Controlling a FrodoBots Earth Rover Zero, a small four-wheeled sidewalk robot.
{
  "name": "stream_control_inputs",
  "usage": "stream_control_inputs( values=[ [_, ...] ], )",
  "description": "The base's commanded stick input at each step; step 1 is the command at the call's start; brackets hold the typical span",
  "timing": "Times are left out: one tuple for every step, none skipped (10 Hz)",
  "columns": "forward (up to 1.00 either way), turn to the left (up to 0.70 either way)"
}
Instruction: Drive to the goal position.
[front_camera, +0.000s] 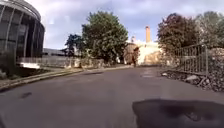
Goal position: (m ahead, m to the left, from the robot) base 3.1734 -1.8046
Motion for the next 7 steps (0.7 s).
stream_control_inputs(
  values=[
    [0.45, 0.00],
    [0.45, 0.00],
    [0.45, 0.00],
    [0.45, 0.00],
    [0.45, 0.00],
    [0.45, 0.00],
    [0.45, 0.00]
  ],
)
